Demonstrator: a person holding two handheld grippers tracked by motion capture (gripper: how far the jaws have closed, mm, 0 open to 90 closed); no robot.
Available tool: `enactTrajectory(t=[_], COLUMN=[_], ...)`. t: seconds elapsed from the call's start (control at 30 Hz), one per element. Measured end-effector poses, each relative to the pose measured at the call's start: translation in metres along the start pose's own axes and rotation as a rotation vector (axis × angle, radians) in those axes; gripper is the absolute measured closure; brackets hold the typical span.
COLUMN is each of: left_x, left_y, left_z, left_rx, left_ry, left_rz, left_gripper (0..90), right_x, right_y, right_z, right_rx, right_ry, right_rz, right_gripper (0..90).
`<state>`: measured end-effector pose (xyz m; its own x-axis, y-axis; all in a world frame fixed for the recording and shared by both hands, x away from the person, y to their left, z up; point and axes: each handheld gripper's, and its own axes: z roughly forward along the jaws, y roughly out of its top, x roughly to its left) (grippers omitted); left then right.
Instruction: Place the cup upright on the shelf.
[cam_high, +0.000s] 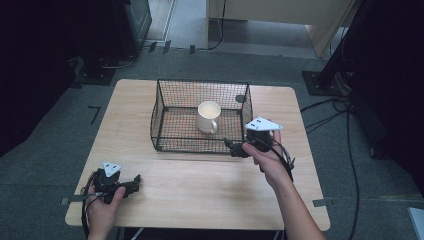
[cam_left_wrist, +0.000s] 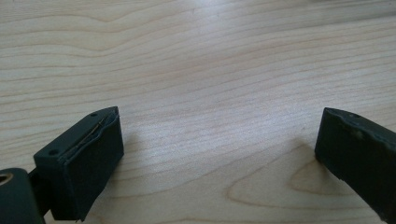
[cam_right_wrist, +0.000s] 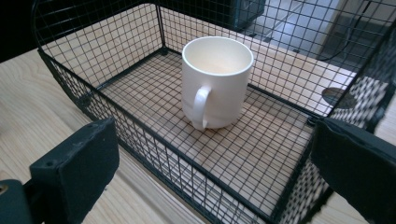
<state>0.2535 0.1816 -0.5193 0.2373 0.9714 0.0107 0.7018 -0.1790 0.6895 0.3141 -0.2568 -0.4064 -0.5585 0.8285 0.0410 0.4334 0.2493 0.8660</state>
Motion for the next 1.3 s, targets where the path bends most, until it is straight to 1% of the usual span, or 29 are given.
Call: enactTrajectory(t=[0.1, 0.33, 0.63, 0.7, 0.73, 0.77, 0.8, 0.87, 0.9, 0.97, 1.0, 1.03, 1.1, 1.17, 1.2, 1.23, 1.3], left_x=[0.000, 0.000, 0.000, 0.000, 0.000, 0.000, 0.000, 0.000, 0.000, 0.000, 0.000, 0.000, 0.000, 0.000, 0.000, 0.000, 0.000], left_y=[0.000, 0.000, 0.000, 0.000, 0.000, 0.000, 0.000, 0.000, 0.000, 0.000, 0.000, 0.000, 0.000, 0.000, 0.000, 0.000, 0.000], left_z=[0.000, 0.000, 0.000, 0.000, 0.000, 0.000, 0.000, 0.000, 0.000, 0.000, 0.000, 0.000, 0.000, 0.000, 0.000, 0.000, 0.000], left_rx=[0.002, 0.001, 0.000, 0.000, 0.000, 0.000, 0.000, 0.000, 0.000, 0.000, 0.000, 0.000, 0.001, 0.001, 0.001, 0.001, 0.002], left_ry=[0.000, -0.001, -0.001, -0.001, -0.001, -0.001, -0.001, -0.001, -0.001, -0.001, -0.001, -0.001, -0.001, 0.000, 0.000, -0.001, -0.001], left_rz=[0.002, 0.000, 0.000, 0.000, 0.000, 0.000, 0.000, 0.000, 0.000, 0.000, 0.000, 0.000, 0.002, 0.002, 0.002, 0.002, 0.002], left_gripper=[1.5, 1.5, 1.5, 1.5, 1.5, 1.5, 1.5, 1.5, 1.5, 1.5, 1.5, 1.5, 1.5, 1.5, 1.5, 1.5, 1.5], right_x=[0.001, -0.002, -0.011, -0.016, -0.016, -0.019, -0.019, -0.022, -0.025, -0.027, -0.030, -0.030, -0.032, -0.035, -0.037, -0.037, -0.041], right_y=[-0.004, -0.022, -0.038, -0.045, -0.045, -0.050, -0.050, -0.055, -0.061, -0.064, -0.070, -0.070, -0.076, -0.082, -0.088, -0.088, -0.095], right_z=[-0.004, -0.016, -0.029, -0.033, -0.033, -0.036, -0.036, -0.038, -0.039, -0.040, -0.042, -0.042, -0.044, -0.046, -0.049, -0.049, -0.052], right_rx=[0.000, -0.004, -0.011, -0.008, -0.008, -0.005, -0.005, 0.001, 0.011, 0.015, 0.020, 0.020, 0.026, 0.029, 0.036, 0.036, 0.045], right_ry=[-0.001, 0.007, -0.008, -0.020, -0.020, -0.027, -0.027, -0.041, -0.054, -0.060, -0.067, -0.067, -0.082, -0.089, -0.097, -0.097, -0.107], right_rz=[-0.006, 0.025, 0.048, 0.059, 0.059, 0.067, 0.067, 0.068, 0.073, 0.074, 0.087, 0.087, 0.089, 0.102, 0.111, 0.111, 0.118], right_gripper=[1.0, 1.0, 1.0, 1.0, 1.0, 1.0, 1.0, 1.0, 1.1, 1.0, 1.1, 1.1, 1.1, 1.1, 1.0, 1.0, 1.0])
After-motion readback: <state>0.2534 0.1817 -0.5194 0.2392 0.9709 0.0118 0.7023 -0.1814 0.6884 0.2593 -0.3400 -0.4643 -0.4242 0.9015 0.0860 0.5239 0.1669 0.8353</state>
